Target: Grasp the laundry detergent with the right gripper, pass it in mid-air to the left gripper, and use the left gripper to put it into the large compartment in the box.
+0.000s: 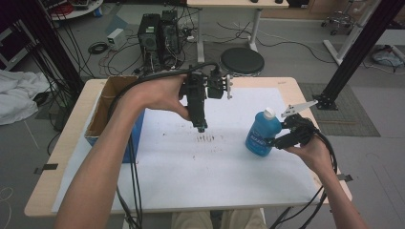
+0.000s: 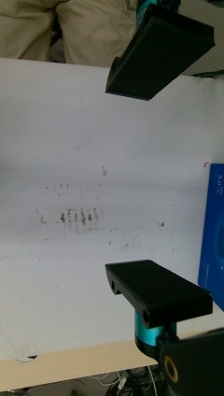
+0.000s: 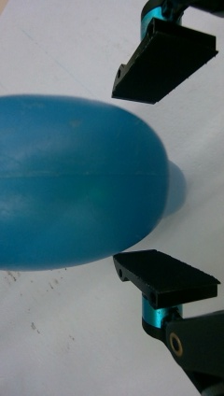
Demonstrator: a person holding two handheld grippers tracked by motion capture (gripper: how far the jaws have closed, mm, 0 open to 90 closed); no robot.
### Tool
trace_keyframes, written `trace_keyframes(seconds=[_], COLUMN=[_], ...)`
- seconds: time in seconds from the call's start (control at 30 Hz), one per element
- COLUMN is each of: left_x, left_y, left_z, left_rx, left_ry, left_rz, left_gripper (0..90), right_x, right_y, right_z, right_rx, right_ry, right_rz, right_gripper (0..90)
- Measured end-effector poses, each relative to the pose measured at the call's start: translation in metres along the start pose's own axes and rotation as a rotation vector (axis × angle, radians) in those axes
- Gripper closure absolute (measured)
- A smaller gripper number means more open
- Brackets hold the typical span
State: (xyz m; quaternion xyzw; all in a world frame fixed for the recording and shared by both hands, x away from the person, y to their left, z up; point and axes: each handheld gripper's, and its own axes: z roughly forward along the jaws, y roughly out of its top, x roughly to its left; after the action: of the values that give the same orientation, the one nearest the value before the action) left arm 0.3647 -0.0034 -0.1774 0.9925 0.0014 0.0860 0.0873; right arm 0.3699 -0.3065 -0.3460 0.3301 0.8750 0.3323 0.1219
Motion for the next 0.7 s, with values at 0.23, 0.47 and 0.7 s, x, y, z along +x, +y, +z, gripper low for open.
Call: trace_keyframes(seconds=[0.23,0.47,0.7], left_x=[0.000,0.000,0.000], left_y=[-0.001,-0.003,-0.003], left_z=[0.002,0.003,0.004], left_rx=[0.004,0.004,0.006], left_ry=[-0.004,-0.004,-0.007], left_rz=[0.001,-0.005,-0.004], left_gripper=[12.4,12.4,12.4], right_x=[0.002,0.003,0.004], right_y=[-0.004,-0.007,-0.009], right_z=[0.014,0.022,0.026], right_rx=[-0.009,-0.032,-0.074], right_ry=[0.011,0.010,-0.006], right_rz=[0.015,0.020,0.027], right_gripper=[16.7,16.8,16.9])
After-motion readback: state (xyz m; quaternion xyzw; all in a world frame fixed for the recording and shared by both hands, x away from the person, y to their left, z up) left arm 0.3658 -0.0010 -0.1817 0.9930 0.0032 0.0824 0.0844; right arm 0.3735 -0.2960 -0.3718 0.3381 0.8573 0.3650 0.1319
